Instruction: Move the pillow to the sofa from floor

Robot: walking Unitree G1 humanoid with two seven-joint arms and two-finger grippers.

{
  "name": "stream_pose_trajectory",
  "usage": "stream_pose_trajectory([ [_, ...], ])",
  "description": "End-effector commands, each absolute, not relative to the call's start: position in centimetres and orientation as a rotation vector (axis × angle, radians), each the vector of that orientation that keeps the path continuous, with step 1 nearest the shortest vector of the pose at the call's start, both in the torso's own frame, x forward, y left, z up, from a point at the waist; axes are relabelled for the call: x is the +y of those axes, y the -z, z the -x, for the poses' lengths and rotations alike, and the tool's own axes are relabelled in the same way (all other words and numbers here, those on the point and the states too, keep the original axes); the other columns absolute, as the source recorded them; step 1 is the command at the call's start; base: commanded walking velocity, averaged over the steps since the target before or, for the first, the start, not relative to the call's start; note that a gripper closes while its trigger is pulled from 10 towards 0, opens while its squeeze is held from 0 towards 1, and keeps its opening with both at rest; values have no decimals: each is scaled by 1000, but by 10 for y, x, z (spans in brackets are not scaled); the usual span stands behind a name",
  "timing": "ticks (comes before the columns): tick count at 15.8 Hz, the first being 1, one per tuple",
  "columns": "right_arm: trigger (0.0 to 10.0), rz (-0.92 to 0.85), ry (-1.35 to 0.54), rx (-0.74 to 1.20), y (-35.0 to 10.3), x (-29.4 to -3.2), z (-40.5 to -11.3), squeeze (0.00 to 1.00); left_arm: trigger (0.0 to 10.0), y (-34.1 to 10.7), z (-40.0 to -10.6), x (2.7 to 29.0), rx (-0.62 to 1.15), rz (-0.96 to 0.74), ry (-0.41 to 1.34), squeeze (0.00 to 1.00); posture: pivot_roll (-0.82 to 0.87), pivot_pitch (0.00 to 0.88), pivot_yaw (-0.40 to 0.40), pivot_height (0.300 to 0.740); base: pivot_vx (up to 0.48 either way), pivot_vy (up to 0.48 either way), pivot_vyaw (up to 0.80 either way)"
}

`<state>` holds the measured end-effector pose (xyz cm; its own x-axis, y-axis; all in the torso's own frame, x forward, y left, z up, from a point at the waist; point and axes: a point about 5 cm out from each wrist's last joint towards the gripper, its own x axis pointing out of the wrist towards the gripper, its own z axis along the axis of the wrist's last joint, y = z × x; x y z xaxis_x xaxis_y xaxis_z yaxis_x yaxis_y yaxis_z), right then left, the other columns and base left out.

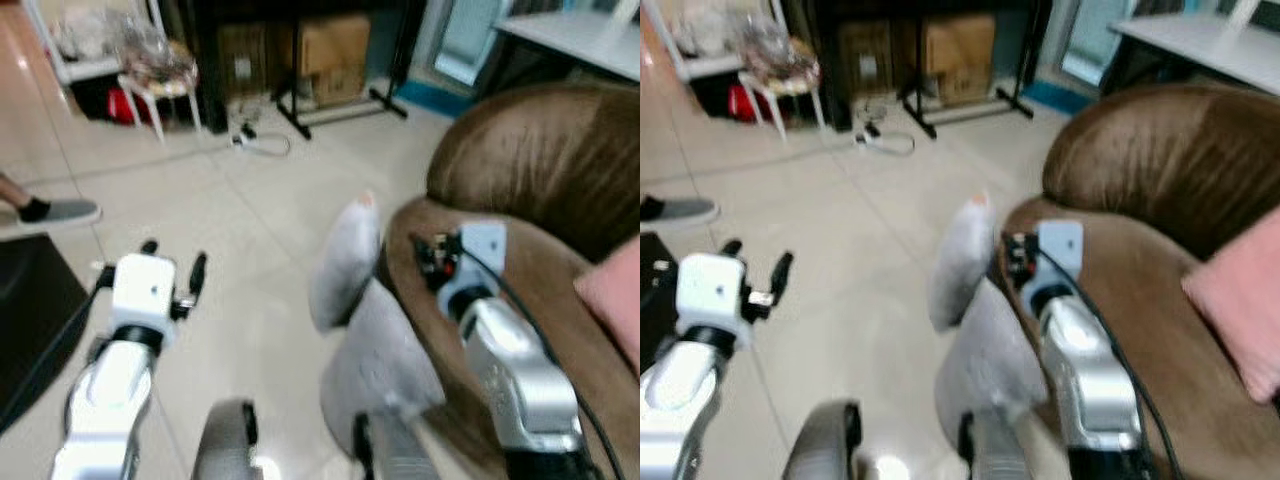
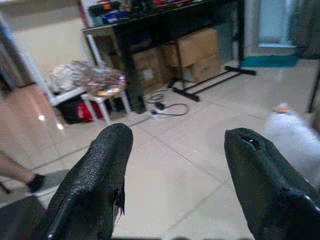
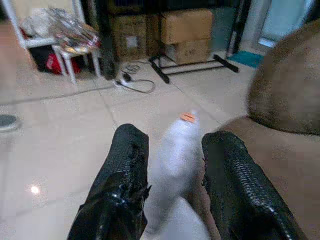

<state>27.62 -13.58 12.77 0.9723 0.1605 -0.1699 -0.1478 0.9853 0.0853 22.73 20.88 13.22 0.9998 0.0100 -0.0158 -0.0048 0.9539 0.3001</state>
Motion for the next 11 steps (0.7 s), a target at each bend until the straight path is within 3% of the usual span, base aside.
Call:
stream_pose_trajectory([
  [1, 10000, -55, -162, 172, -129, -136, -278, 0, 10000, -130, -228, 208, 23, -309, -2, 0, -56, 0, -53, 590, 277, 0, 0],
  [4, 10000, -33, -185, 190, -125, -139, -279, 0, 10000, -126, -226, 202, 31, -326, 24, 0, -57, 0, -54, 590, 0, 0, 0],
  [11, 10000, 3, -294, 240, -115, -133, -283, 0, 10000, -122, -224, 203, 40, -354, 27, 0, -48, 0, -60, 526, 0, 0, 0],
])
